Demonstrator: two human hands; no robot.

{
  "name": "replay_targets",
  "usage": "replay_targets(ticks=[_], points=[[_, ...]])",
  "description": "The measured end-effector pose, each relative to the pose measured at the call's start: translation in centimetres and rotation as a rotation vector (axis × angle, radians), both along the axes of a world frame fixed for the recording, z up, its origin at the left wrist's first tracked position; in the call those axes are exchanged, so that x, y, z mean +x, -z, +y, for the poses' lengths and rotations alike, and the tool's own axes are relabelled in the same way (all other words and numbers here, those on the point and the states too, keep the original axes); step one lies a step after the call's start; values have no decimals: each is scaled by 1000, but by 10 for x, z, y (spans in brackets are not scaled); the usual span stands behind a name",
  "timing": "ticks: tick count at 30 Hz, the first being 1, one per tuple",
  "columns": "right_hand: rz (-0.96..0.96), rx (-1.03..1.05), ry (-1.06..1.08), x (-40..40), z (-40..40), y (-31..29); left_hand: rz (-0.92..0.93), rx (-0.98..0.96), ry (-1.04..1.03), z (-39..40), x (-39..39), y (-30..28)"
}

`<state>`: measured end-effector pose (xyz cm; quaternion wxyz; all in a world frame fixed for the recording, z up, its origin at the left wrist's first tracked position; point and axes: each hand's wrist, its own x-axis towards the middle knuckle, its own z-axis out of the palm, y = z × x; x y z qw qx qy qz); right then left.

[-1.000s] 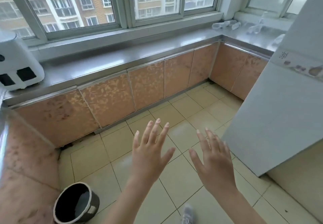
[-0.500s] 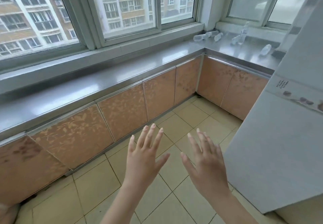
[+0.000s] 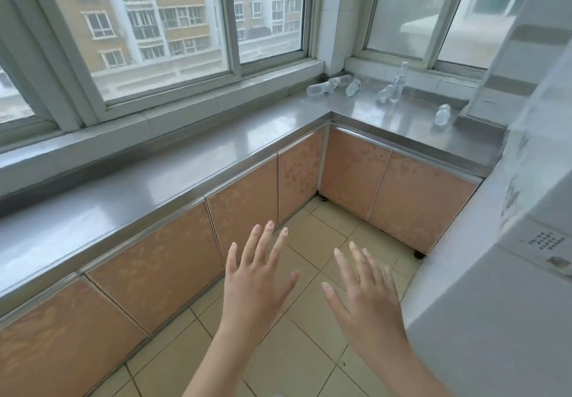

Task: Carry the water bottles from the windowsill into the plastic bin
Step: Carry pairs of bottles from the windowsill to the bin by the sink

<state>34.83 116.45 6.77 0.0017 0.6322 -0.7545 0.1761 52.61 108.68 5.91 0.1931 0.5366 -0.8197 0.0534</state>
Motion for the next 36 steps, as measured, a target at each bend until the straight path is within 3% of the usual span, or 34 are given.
replay_targets(ticks=[12,20,26,36], points=[[-59,-13,226,-59,-178,0,27,43,172,-195,-81,-5],[-79,10,203,-160,-330,27,-30,63,161,-345,-179,13],[-52,49,155,-236,-433,15,-7,61,111,-441,-248,3],[-73,50,225,-357,-549,6,-10,84,192,-576,-377,10]])
